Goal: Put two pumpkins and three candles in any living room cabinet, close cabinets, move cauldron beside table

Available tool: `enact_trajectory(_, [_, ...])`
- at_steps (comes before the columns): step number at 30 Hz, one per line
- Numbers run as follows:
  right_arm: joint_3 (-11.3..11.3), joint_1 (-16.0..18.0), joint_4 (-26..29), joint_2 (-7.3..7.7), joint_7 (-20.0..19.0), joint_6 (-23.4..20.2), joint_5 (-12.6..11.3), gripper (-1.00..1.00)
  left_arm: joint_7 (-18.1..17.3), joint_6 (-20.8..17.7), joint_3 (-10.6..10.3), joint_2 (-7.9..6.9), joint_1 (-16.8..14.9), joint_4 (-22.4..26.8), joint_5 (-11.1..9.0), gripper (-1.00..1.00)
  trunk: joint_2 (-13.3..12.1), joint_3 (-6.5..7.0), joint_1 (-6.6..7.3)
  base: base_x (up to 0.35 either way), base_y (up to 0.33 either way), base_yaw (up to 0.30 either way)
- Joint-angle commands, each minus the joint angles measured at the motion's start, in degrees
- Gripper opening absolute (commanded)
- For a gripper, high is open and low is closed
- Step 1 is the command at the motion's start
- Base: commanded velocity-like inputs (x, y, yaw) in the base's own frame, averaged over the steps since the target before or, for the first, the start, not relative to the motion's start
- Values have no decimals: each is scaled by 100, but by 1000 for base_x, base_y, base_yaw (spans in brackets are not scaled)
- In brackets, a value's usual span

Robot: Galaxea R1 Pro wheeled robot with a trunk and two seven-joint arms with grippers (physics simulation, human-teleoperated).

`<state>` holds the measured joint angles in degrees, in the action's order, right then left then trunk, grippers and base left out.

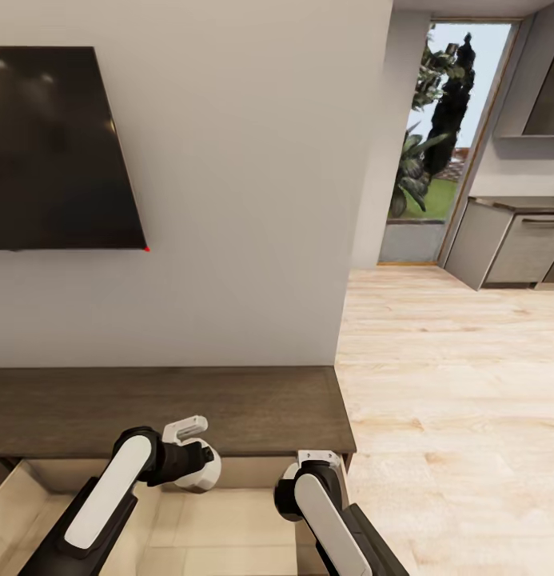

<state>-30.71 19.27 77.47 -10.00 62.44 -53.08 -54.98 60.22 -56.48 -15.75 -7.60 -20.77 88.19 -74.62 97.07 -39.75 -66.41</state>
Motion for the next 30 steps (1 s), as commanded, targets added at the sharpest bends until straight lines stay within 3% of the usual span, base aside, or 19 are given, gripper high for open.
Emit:
enact_trajectory(1, [-5,6,1,0,55,-25,-48,-100,60,-12,-48,-3,-6,5,-45,-100,45,-24,-22,0,0,0])
enact_trajectory(10, [-6,63,-206,0,31,-19,-56,-100,396,-4,-138,38,-12,-155,-43,-100,406,-186,-220,0,0,0])
enact_trajectory(27, [-84,233,-623,0,-360,303,18,-100,450,17,-234,91,-39,-413,19,-100,1088,-491,-593,0,0,0])
enact_trajectory(30, [-138,234,-628,0,-407,357,46,-100,437,21,-242,184,-54,-610,63,-100,1208,-545,-659,0,0,0])
